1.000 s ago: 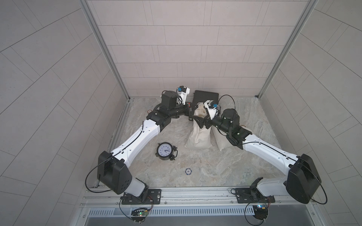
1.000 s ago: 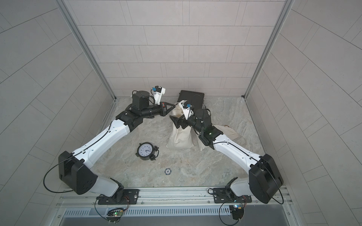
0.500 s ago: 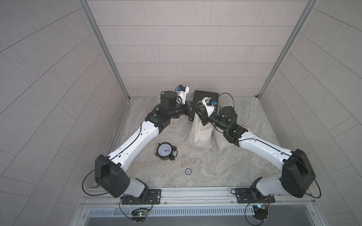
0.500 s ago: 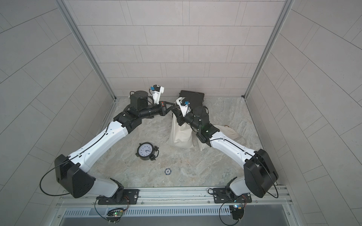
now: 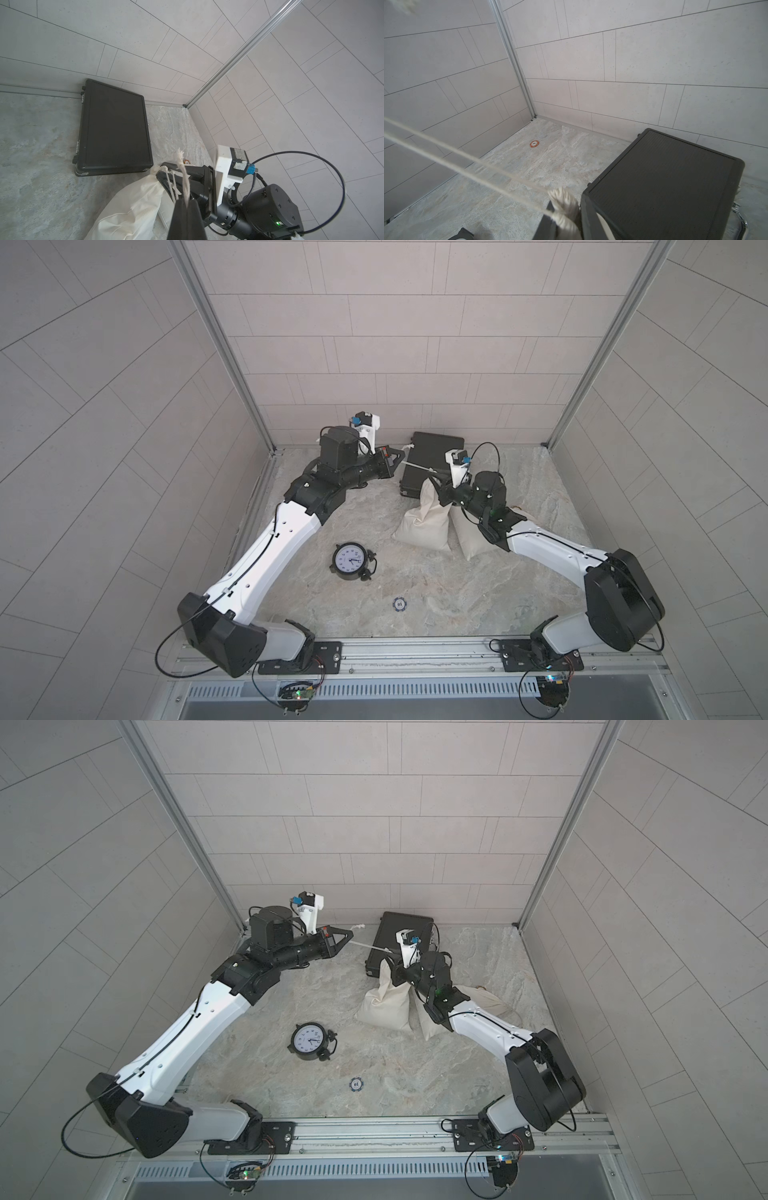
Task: Close the soil bag
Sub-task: Frap the soil bag at the center of the board.
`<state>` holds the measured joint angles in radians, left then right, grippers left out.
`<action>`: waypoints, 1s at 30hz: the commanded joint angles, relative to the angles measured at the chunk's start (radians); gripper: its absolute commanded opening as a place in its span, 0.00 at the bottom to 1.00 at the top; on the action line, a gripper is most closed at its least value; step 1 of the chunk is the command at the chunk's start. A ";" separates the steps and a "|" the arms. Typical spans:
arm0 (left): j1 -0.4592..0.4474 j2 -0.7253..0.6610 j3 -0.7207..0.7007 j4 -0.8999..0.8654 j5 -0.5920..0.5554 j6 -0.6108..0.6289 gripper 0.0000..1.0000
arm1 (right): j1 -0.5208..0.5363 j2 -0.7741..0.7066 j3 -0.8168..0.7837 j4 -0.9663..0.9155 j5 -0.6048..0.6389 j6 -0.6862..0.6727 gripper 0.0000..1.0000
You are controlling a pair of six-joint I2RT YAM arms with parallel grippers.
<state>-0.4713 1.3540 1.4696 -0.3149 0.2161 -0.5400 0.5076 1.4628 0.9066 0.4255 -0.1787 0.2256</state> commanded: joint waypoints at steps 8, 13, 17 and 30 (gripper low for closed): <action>0.022 -0.063 0.012 0.187 0.071 -0.059 0.00 | 0.076 -0.077 0.093 -0.219 -0.005 -0.150 0.50; 0.022 -0.067 0.010 0.189 0.066 -0.060 0.00 | 0.089 -0.056 0.180 -0.230 -0.043 -0.165 0.52; 0.022 -0.070 0.012 0.188 0.065 -0.060 0.00 | 0.099 -0.035 0.223 -0.243 -0.069 -0.175 0.50; 0.091 -0.133 0.097 0.117 0.027 -0.037 0.00 | 0.039 -0.011 0.166 -0.454 0.155 -0.192 0.08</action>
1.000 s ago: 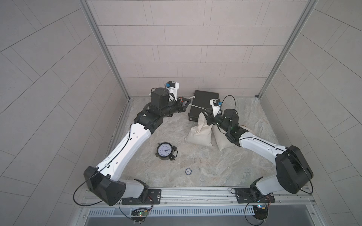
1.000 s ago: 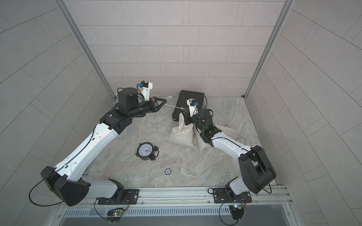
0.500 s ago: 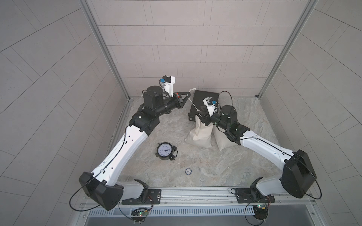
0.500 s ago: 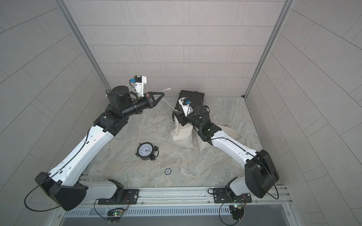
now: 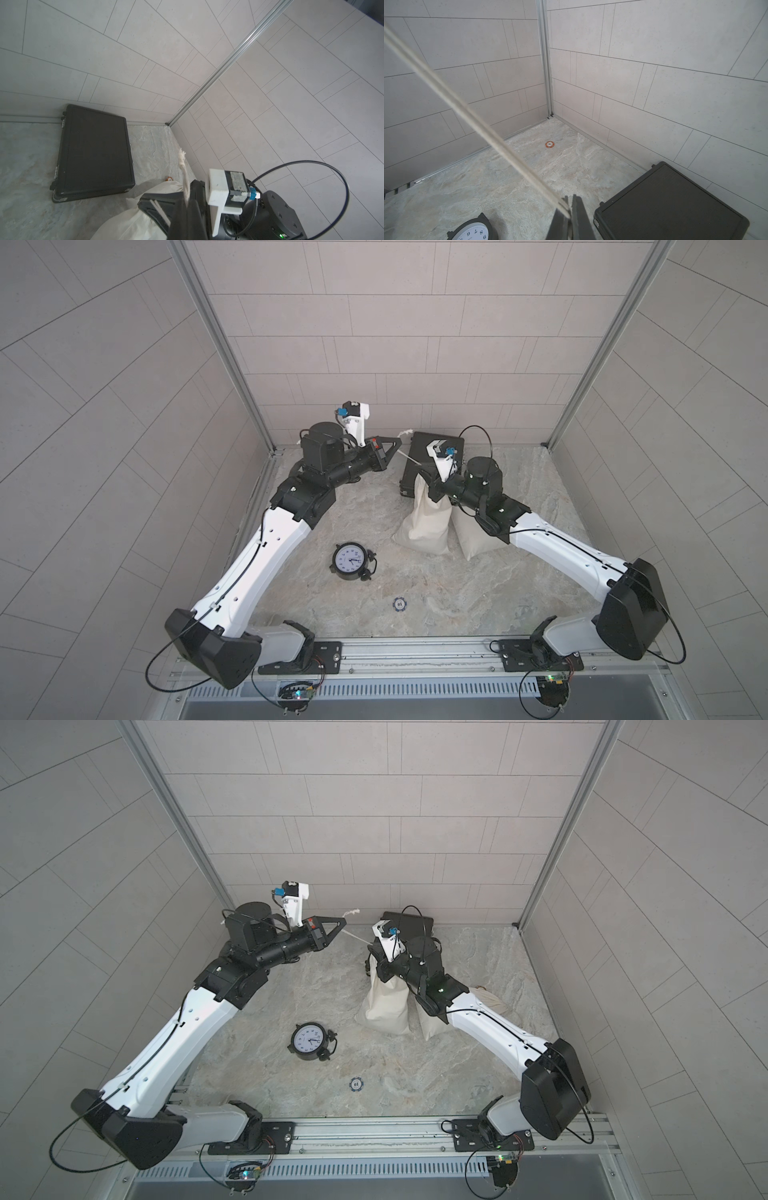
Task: Close the soil bag
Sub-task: Frap the soil bag at the center of the board.
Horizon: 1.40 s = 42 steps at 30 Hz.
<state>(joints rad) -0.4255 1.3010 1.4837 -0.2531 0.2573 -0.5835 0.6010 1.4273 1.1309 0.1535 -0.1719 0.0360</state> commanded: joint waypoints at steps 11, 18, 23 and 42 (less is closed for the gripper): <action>0.245 -0.112 0.240 0.013 0.078 -0.082 0.00 | -0.150 0.109 -0.079 -0.352 0.407 0.013 0.13; 0.287 -0.100 0.369 -0.033 0.132 -0.114 0.00 | -0.148 -0.008 0.008 -0.443 0.360 0.027 0.15; 0.285 -0.132 0.331 -0.008 0.155 -0.136 0.00 | -0.151 0.012 -0.033 -0.388 0.388 0.030 0.17; 0.284 -0.083 0.051 0.096 0.211 -0.188 0.00 | -0.093 -0.016 -0.098 -0.244 0.008 0.077 0.35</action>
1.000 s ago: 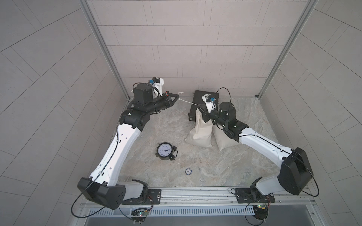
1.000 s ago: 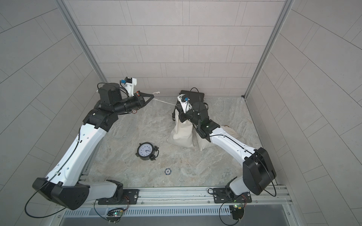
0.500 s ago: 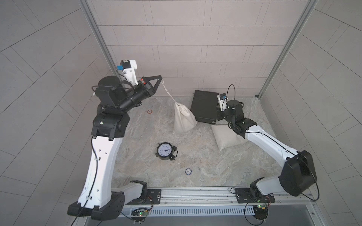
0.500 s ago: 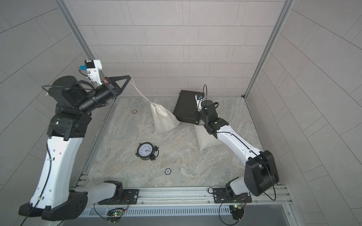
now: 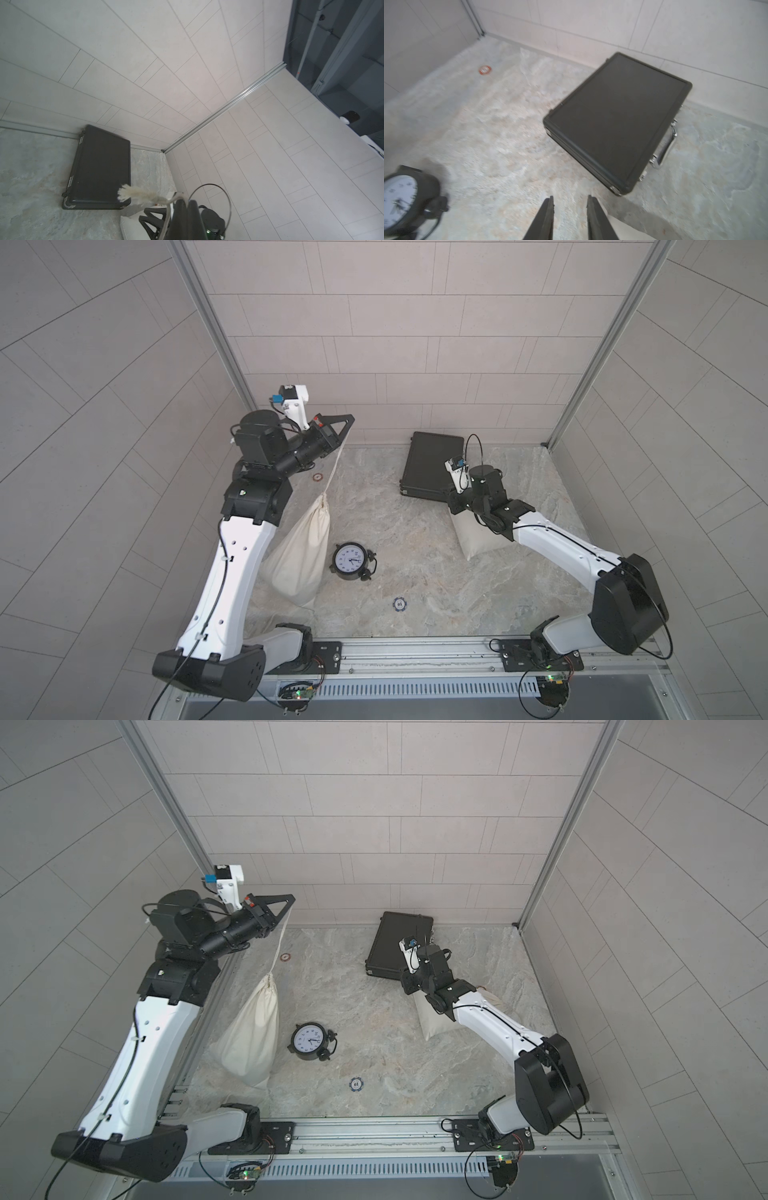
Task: Close the soil bag
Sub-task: Frap the soil bag at the center of the board.
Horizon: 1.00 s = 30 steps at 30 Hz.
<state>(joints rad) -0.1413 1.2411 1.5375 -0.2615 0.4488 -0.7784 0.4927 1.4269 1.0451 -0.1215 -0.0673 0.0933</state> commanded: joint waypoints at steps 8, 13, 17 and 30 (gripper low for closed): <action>-0.032 0.006 -0.007 0.131 0.036 0.002 0.00 | 0.084 -0.084 0.010 0.116 -0.303 0.073 0.53; -0.114 0.036 0.015 0.133 0.009 0.032 0.00 | 0.149 -0.075 0.061 0.181 -0.390 0.116 0.67; -0.179 0.077 0.044 0.119 -0.010 0.049 0.00 | 0.202 -0.043 0.107 0.241 -0.421 0.133 0.76; -0.215 0.095 0.069 0.091 -0.040 0.094 0.00 | 0.229 0.177 0.254 0.379 -0.358 0.237 0.65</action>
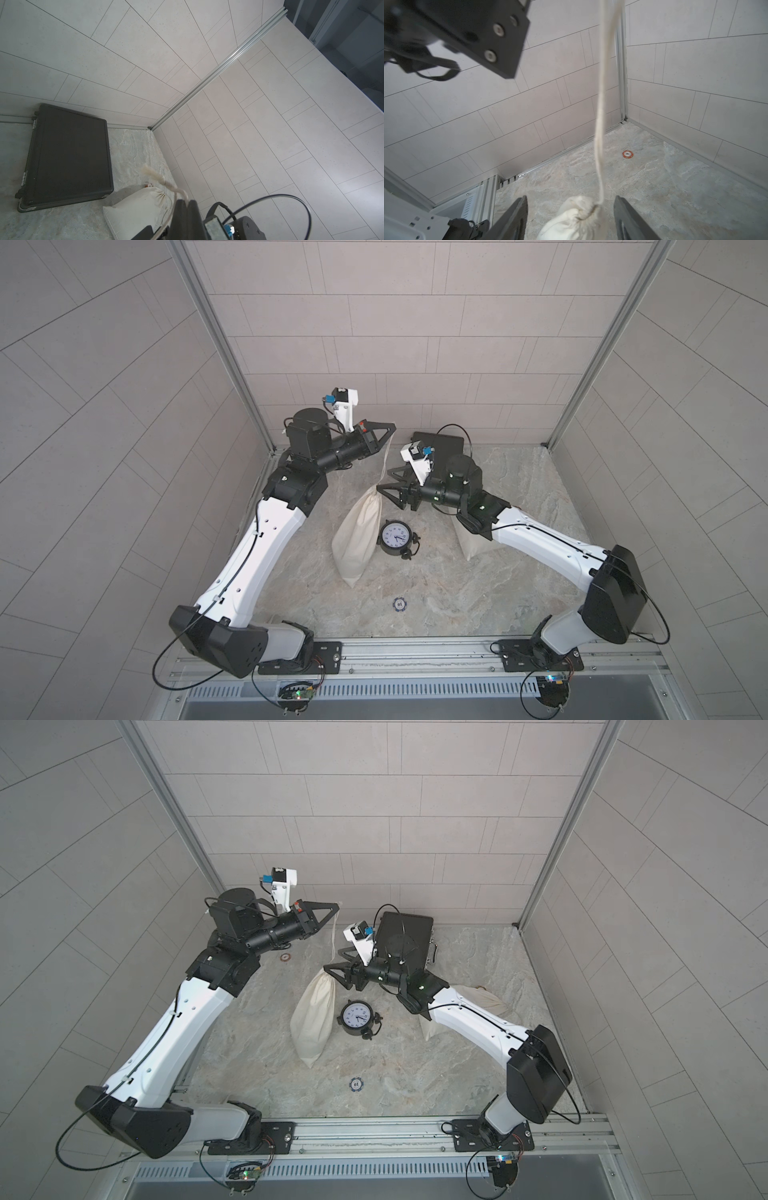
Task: Close the soil bag
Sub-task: Frap the soil bag at the center of the board.
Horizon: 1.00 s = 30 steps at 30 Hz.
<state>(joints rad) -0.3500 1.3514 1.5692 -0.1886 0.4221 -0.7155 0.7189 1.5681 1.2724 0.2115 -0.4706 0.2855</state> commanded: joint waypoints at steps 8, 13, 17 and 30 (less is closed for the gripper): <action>-0.006 -0.009 0.043 0.013 -0.024 0.038 0.00 | 0.004 0.124 0.068 0.079 0.027 0.094 0.45; -0.007 0.000 0.055 0.007 -0.035 0.043 0.00 | 0.004 0.170 0.084 0.063 0.020 0.116 0.21; -0.004 0.006 0.083 -0.002 -0.041 0.049 0.00 | 0.005 0.195 0.076 0.058 0.009 0.128 0.10; 0.097 0.069 0.341 -0.080 -0.039 0.034 0.00 | -0.032 0.328 -0.123 -0.119 0.198 0.143 0.08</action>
<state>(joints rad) -0.2653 1.4712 1.7939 -0.4713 0.3641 -0.6807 0.6991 1.7782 1.2633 0.3882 -0.3359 0.4110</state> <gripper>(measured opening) 0.047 0.081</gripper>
